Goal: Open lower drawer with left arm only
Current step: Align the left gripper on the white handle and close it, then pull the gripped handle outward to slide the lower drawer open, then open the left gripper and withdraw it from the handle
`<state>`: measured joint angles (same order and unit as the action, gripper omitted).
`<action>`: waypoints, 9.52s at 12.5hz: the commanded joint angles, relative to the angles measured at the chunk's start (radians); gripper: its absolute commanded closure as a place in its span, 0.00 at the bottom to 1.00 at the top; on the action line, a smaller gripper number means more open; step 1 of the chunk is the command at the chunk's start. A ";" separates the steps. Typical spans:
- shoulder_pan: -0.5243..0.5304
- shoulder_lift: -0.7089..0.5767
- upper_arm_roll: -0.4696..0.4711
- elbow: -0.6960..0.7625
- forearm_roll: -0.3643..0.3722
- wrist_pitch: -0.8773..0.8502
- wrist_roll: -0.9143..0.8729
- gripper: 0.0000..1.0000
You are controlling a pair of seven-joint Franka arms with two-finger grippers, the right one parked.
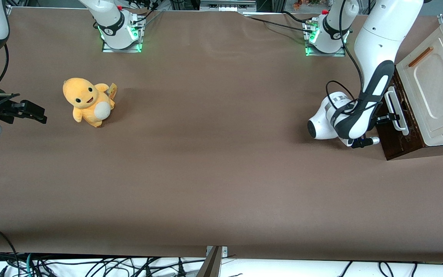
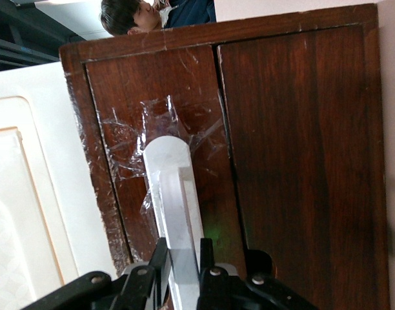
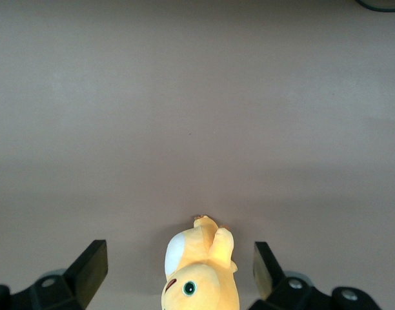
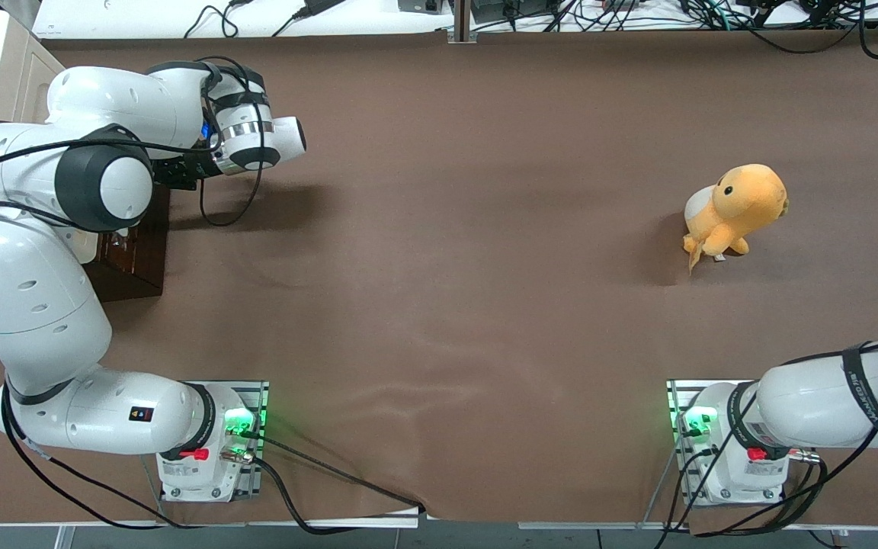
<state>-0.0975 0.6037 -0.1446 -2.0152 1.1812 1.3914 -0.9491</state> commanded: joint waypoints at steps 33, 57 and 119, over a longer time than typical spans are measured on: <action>-0.074 -0.022 -0.136 0.115 -0.146 -0.155 0.013 0.82; -0.079 0.011 -0.136 0.131 -0.167 -0.173 -0.025 0.82; -0.071 -0.010 -0.179 0.623 -0.532 -0.186 0.301 0.00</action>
<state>-0.1706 0.6090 -0.3286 -1.4670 0.7104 1.2286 -0.7422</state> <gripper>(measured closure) 0.000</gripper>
